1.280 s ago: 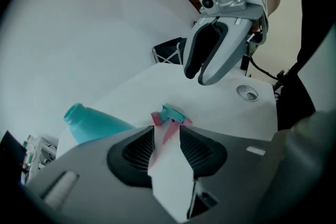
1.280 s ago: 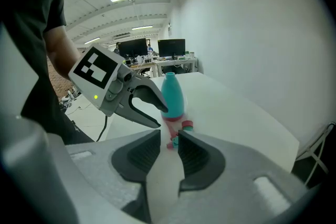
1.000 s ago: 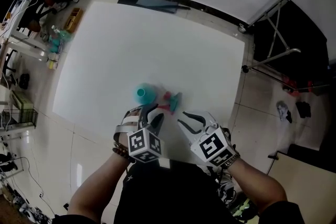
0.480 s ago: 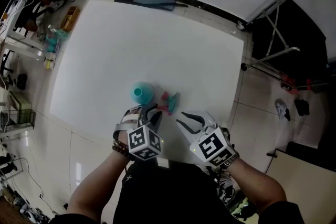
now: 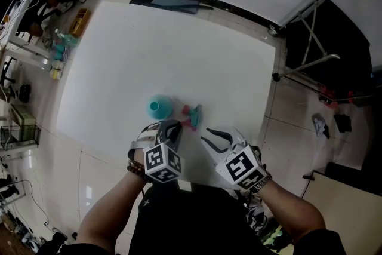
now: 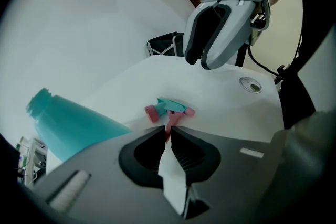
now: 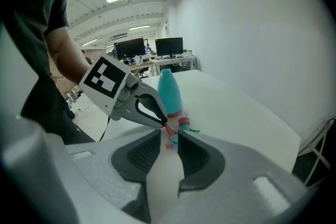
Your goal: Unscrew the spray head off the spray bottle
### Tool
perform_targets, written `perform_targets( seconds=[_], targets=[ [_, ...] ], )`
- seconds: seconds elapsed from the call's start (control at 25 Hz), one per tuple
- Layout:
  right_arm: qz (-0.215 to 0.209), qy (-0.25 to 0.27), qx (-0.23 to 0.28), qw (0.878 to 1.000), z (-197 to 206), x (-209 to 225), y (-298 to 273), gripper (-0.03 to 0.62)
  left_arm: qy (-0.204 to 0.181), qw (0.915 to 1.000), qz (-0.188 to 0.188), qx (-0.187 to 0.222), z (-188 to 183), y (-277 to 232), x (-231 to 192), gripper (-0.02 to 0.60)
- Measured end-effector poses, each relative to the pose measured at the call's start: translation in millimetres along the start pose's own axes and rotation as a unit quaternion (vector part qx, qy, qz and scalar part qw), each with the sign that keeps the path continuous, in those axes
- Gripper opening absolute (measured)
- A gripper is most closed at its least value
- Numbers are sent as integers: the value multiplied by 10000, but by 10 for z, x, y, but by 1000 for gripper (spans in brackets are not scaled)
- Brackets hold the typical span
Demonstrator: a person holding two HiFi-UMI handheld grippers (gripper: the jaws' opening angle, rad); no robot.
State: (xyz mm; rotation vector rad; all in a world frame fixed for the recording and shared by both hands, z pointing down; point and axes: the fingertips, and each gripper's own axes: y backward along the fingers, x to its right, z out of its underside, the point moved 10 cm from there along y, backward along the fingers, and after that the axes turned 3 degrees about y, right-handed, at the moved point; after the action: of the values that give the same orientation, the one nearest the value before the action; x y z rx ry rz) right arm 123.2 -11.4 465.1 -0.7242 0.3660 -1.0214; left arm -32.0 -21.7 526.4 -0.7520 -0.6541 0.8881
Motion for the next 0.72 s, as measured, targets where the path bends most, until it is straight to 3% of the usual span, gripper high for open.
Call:
perform_targets(
  seconds=[0.72],
  targets=[
    [234, 284, -149, 9992, 158, 72, 152, 87, 296, 9979, 278, 504, -94, 96, -42, 36]
  ],
)
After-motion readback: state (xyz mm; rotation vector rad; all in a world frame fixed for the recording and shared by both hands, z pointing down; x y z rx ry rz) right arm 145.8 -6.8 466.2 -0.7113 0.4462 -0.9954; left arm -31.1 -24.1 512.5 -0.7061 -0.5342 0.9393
